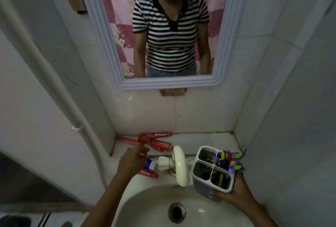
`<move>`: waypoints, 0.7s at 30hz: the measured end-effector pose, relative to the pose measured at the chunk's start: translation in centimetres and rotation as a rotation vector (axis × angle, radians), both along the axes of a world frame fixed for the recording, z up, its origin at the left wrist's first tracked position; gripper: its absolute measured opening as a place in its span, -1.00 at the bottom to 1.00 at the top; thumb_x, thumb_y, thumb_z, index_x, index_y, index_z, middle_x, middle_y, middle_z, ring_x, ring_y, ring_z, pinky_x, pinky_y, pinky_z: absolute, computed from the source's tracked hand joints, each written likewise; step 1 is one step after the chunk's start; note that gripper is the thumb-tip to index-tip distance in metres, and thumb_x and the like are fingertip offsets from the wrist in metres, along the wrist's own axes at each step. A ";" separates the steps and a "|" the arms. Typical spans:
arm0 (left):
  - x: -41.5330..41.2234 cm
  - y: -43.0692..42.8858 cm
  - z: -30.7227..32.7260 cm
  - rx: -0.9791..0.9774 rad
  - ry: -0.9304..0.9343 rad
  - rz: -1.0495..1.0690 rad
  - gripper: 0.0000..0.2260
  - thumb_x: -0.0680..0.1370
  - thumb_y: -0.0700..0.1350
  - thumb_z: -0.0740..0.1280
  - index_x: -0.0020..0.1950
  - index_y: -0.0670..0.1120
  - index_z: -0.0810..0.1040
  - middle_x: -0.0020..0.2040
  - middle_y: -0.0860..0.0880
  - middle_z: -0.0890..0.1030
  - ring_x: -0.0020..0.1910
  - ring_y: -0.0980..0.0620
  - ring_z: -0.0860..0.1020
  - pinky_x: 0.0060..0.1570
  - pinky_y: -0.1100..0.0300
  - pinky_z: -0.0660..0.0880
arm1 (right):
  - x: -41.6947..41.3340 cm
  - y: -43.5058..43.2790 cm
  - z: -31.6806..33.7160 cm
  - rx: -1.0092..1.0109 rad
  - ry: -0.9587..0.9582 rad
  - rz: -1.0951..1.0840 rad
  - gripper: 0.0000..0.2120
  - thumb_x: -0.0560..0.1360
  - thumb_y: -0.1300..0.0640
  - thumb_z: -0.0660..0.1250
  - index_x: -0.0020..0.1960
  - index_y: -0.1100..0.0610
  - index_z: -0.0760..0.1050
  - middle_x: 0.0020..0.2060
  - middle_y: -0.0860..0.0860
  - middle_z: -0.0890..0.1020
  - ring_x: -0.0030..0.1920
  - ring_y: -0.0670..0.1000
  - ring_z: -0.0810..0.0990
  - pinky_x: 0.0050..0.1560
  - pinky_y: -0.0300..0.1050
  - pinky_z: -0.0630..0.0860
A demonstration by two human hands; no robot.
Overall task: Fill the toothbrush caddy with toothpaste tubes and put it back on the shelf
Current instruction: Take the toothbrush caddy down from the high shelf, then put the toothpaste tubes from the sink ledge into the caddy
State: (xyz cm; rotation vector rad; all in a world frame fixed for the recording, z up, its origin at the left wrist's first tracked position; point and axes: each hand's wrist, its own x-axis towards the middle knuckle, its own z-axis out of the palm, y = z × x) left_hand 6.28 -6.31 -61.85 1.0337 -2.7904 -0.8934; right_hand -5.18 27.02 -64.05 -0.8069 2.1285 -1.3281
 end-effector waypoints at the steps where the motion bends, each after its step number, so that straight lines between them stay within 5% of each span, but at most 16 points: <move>1: -1.7 -0.4 -1.4 -0.067 -0.061 0.004 -0.73 0.53 -0.14 0.28 0.22 0.02 0.58 0.16 0.02 0.65 0.07 0.02 0.61 -0.03 0.12 0.55 | -0.7 -0.1 -1.4 0.034 0.109 0.075 -0.37 0.05 -0.34 0.52 0.10 -0.38 0.46 0.01 -0.32 0.65 0.00 -0.27 0.63 -0.05 -0.42 0.57; 2: -2.0 -0.4 -1.7 -0.112 -0.077 0.019 -0.72 0.53 -0.12 0.28 0.22 0.03 0.57 0.16 0.01 0.65 0.08 0.00 0.60 -0.01 0.10 0.55 | -0.6 -0.7 -1.4 0.004 0.125 0.069 -0.44 0.14 -0.34 0.50 0.11 -0.31 0.53 0.01 -0.25 0.68 0.03 -0.13 0.66 -0.02 -0.23 0.62; 4: -3.1 -0.6 -2.2 -0.151 -0.103 0.068 -0.74 0.54 -0.06 0.27 0.20 -0.02 0.57 0.10 -0.04 0.66 0.07 -0.05 0.59 -0.03 0.08 0.53 | 0.0 -1.6 0.1 -0.392 -0.324 0.048 -0.45 0.37 -0.25 0.29 0.25 0.03 0.54 0.20 0.10 0.63 0.21 0.22 0.57 0.14 0.16 0.56; 5: -3.9 -1.0 -2.8 -0.152 -0.122 0.100 -0.74 0.56 0.01 0.25 0.15 -0.06 0.59 0.03 -0.08 0.67 0.01 -0.07 0.61 -0.07 0.08 0.53 | -0.1 -1.8 0.0 -0.629 -0.281 0.050 -0.43 0.47 -0.24 0.16 0.38 0.02 0.40 0.35 0.07 0.51 0.36 0.25 0.42 0.32 0.13 0.42; 7: -4.5 -1.4 -2.7 -0.028 -0.087 0.245 -0.60 0.57 0.18 0.19 -0.04 -0.13 0.62 -0.15 -0.10 0.66 -0.17 -0.07 0.62 -0.13 0.09 0.54 | -0.4 -1.7 -0.1 -0.692 -0.065 0.088 -0.48 0.53 -0.26 0.10 0.46 -0.17 0.21 0.43 -0.12 0.39 0.47 0.23 0.23 0.43 -0.10 0.26; 8: -5.0 -1.8 -2.5 0.097 -0.048 0.324 -0.54 0.54 0.24 0.20 -0.13 -0.14 0.62 -0.20 -0.11 0.66 -0.22 -0.07 0.62 -0.10 0.08 0.56 | -0.7 -1.6 -0.1 -0.719 -0.252 0.136 -0.50 0.56 -0.17 0.14 0.46 -0.05 0.25 0.44 -0.01 0.39 0.46 0.25 0.24 0.45 -0.01 0.24; 10: -5.9 -2.6 -2.4 0.350 0.064 0.483 -0.58 0.48 0.24 0.31 -0.22 -0.13 0.58 -0.23 -0.11 0.68 -0.21 -0.10 0.64 0.00 0.01 0.58 | -0.9 -1.8 1.1 -0.592 -0.714 0.071 -0.52 0.36 0.13 0.53 0.22 0.27 0.54 0.20 0.34 0.56 0.22 0.40 0.51 0.24 0.30 0.46; 12: -6.5 -3.5 -2.1 0.493 0.137 0.602 -0.67 0.44 0.14 0.41 -0.23 -0.13 0.56 -0.26 -0.11 0.66 -0.22 -0.10 0.63 0.05 -0.02 0.58 | -1.4 -2.3 1.3 -0.449 -0.813 -0.032 -0.34 -0.21 0.18 0.74 -0.13 0.29 0.70 -0.13 0.33 0.71 -0.17 0.38 0.68 -0.24 0.33 0.63; 14: -7.4 -4.3 -1.7 0.487 0.121 0.608 -0.73 0.43 0.04 0.44 -0.20 -0.18 0.60 -0.30 -0.15 0.65 -0.32 -0.10 0.60 -0.03 0.04 0.60 | -2.0 -2.3 1.8 -0.183 -0.656 -0.080 -0.26 -0.27 0.16 0.74 -0.10 0.27 0.69 -0.17 0.22 0.73 -0.22 0.28 0.71 -0.23 0.28 0.65; 16: -8.5 -4.2 -1.1 0.486 0.146 0.554 -0.78 0.45 -0.02 0.41 -0.15 -0.18 0.63 -0.19 -0.21 0.69 -0.32 -0.11 0.62 -0.08 0.06 0.61 | -1.8 -1.6 0.4 0.063 -0.233 0.016 -0.22 0.02 0.22 0.71 0.19 0.20 0.51 -0.07 -0.15 0.70 -0.14 -0.03 0.68 0.09 0.15 0.62; 18: -9.0 -2.7 0.6 0.425 0.221 0.437 -0.81 0.54 0.02 0.31 -0.13 -0.10 0.53 -0.10 -0.13 0.66 -0.24 -0.11 0.64 -0.01 -0.03 0.63 | -2.2 -1.4 -0.7 0.040 -0.131 -0.086 -0.22 0.21 0.22 0.63 0.31 0.09 0.32 -0.03 -0.57 0.52 -0.04 -0.23 0.56 0.19 -0.08 0.53; 19: -8.8 -1.6 1.7 0.338 0.243 0.344 -0.81 0.59 0.05 0.25 -0.09 -0.05 0.46 -0.10 -0.08 0.62 -0.21 -0.08 0.64 -0.04 -0.02 0.63 | -2.1 -1.3 -0.4 0.032 -0.071 -0.078 -0.22 0.23 0.22 0.62 0.33 0.11 0.30 -0.02 -0.63 0.47 -0.03 -0.26 0.54 0.17 -0.17 0.50; 21: -8.1 0.6 4.3 0.189 0.304 0.138 -0.87 0.62 -0.01 0.19 0.04 -0.04 0.43 -0.12 0.00 0.60 -0.23 0.06 0.62 -0.21 0.16 0.59 | -2.2 -1.6 -0.3 0.039 -0.053 -0.103 -0.22 0.23 0.27 0.61 0.34 0.18 0.29 -0.01 -0.35 0.59 -0.03 -0.31 0.53 0.08 -0.31 0.47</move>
